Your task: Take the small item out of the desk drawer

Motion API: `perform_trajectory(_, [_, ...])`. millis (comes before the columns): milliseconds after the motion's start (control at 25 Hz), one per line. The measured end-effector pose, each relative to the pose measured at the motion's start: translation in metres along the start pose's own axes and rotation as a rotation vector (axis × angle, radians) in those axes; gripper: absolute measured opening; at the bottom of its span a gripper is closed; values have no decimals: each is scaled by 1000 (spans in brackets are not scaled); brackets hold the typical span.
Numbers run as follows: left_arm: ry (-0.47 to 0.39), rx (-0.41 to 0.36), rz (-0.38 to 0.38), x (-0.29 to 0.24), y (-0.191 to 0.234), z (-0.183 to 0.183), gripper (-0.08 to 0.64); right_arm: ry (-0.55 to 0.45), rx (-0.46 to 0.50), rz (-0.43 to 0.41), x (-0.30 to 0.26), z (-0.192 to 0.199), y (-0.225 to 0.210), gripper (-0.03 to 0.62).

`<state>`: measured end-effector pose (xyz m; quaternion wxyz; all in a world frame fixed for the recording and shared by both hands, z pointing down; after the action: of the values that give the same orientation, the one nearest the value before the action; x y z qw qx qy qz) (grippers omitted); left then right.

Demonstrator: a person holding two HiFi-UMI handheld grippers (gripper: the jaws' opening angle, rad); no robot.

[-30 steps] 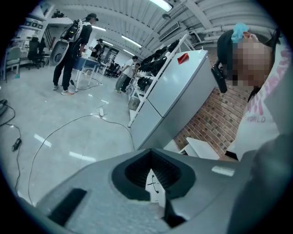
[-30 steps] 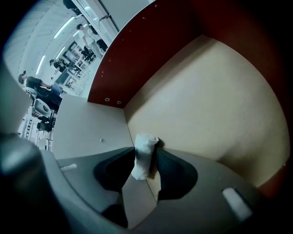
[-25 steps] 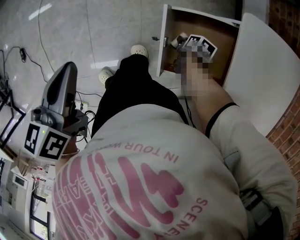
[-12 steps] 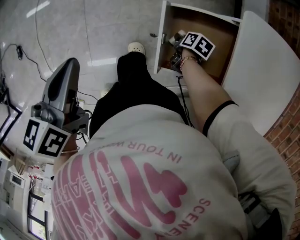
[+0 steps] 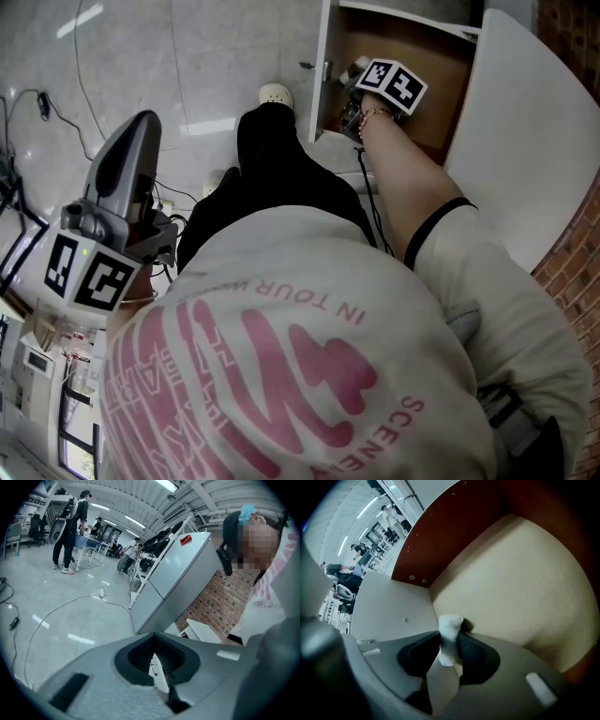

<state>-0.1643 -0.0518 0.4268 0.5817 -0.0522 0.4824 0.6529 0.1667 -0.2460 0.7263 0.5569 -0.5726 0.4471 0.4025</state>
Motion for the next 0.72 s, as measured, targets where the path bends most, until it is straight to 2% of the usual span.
perform_trajectory(240, [-33,-26,3,10,-5,-5,5,-24,8,-2,13,6,-1,130])
perform_trajectory(600, [-116,-37,29,20,-17,-9,5,-22,160,-17,39,9,17,126])
perform_trajectory(720, [-133,-30,37,26,-20,-11,5,-35,174,-23,49,9,24,126])
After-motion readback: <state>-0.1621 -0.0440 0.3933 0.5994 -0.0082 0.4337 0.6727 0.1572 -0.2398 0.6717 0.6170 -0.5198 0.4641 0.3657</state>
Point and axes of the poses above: the fingertips, and each gripper's own axes: x backward along the fingers, y to its left, z out of its underside, the point moved 10 cm from there along x, backward along the fingers, and after that the axes turned 10 degrees about y, right-handed, at the moved point
